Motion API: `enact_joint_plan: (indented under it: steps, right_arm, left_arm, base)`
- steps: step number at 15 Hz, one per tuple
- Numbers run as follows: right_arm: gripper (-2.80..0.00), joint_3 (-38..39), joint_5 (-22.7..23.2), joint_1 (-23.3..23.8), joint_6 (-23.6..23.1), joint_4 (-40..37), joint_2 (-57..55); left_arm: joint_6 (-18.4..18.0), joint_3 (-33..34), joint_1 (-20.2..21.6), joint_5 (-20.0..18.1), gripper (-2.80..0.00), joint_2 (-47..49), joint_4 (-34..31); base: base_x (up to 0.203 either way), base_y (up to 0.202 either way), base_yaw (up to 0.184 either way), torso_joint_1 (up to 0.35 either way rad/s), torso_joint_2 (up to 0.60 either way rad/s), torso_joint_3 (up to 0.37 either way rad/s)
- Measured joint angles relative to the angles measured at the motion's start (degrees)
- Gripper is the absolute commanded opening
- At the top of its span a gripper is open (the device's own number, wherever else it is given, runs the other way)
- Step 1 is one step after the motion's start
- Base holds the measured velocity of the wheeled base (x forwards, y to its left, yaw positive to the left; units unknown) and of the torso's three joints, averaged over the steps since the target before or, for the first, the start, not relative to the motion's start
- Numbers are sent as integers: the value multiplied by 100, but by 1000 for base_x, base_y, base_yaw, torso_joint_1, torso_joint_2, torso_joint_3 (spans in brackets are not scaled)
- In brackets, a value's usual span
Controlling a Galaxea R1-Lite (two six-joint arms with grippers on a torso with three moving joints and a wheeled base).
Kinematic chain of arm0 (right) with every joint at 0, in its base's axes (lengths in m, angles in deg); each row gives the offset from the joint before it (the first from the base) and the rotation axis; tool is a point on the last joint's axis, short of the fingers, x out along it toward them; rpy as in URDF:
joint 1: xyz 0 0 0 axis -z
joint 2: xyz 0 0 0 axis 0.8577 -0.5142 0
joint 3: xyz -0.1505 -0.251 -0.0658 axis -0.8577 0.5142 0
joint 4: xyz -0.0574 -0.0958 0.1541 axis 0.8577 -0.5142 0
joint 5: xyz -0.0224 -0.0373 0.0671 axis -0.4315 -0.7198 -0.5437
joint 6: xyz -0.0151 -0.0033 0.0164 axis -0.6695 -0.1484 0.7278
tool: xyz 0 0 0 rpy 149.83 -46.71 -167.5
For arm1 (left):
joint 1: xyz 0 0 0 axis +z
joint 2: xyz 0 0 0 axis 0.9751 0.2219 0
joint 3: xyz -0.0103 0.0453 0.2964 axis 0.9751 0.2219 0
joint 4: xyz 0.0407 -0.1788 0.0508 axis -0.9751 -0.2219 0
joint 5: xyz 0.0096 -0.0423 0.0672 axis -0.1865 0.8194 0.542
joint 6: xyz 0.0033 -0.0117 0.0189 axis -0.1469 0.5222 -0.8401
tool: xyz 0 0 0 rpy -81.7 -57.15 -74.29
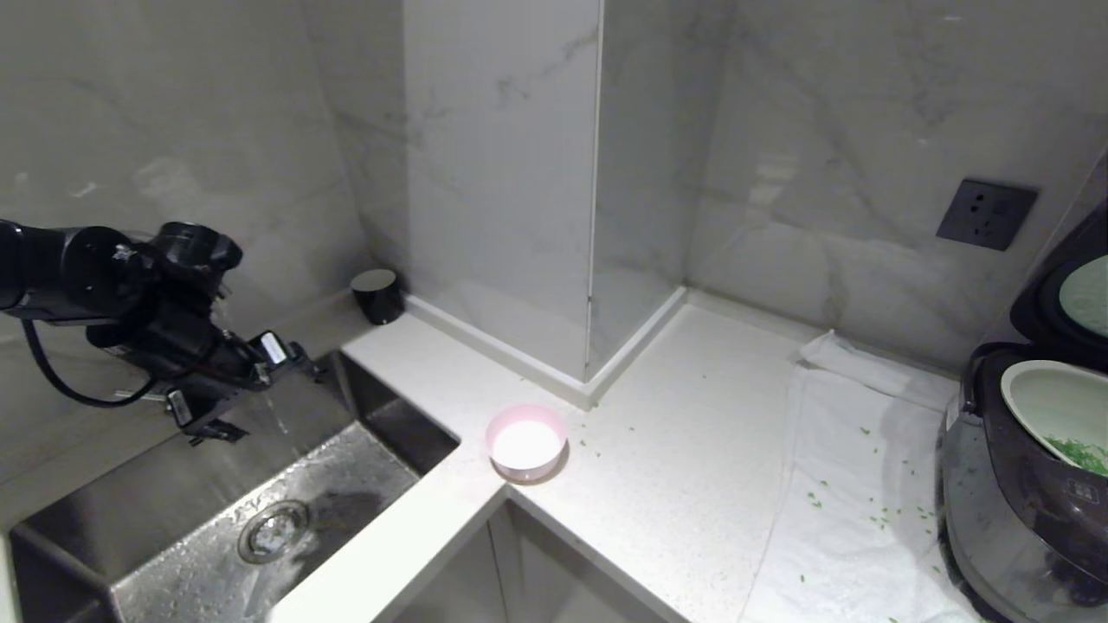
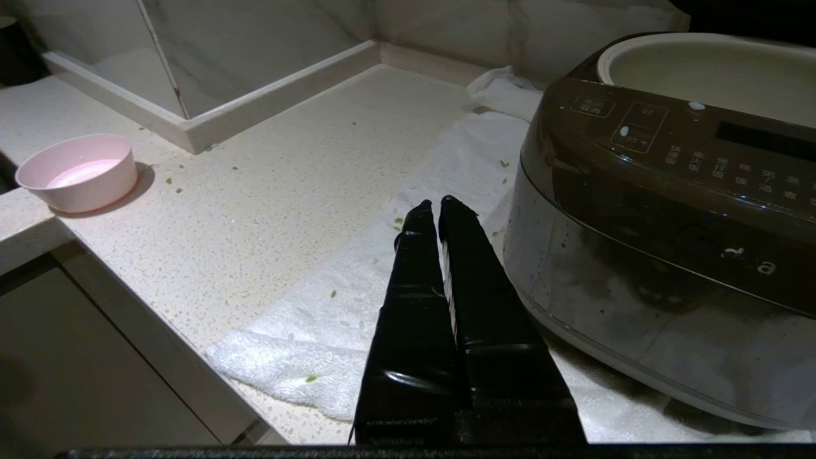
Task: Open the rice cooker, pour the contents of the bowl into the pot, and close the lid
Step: Turn off the tap
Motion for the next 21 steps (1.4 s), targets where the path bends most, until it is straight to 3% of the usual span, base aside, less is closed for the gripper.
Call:
enact_joint_plan:
  steps: [4, 7, 12, 14, 18, 19, 21]
  right_arm:
    - [-280, 0, 0, -2, -2, -4, 0]
    - [-280, 0, 0, -2, -2, 0, 0]
    - [-280, 0, 0, -2, -2, 0, 0]
    - [-280, 0, 0, 1, -2, -1, 0]
    - [-280, 0, 0, -5, -2, 0, 0]
    - [-280, 0, 0, -5, 1, -1, 0]
    - [-280, 0, 0, -2, 1, -1, 0]
  left_arm:
    - [-477, 485, 1338, 29, 0, 98, 1118]
    - [-585, 433, 2034, 44, 0, 432, 1607]
    - [-526, 56, 2452, 276, 0, 1050, 2210]
    - [-413, -209, 2462, 590, 0, 1350, 2401]
    - [-138, -853, 2345, 864, 0, 1902, 2422]
    - [-126, -1041, 2297, 1016, -280, 2052, 2420]
    - [-114, -1423, 2199, 1186, -280, 2314, 2407]
  base:
    - [0, 0, 0, 0, 0, 0]
    - [0, 0, 0, 0, 0, 0]
    - [0, 0, 0, 0, 0, 0]
    - [0, 0, 0, 0, 0, 0]
    - [0, 0, 0, 0, 0, 0]
    - [0, 0, 0, 0, 0, 0]
    - [0, 0, 0, 0, 0, 0]
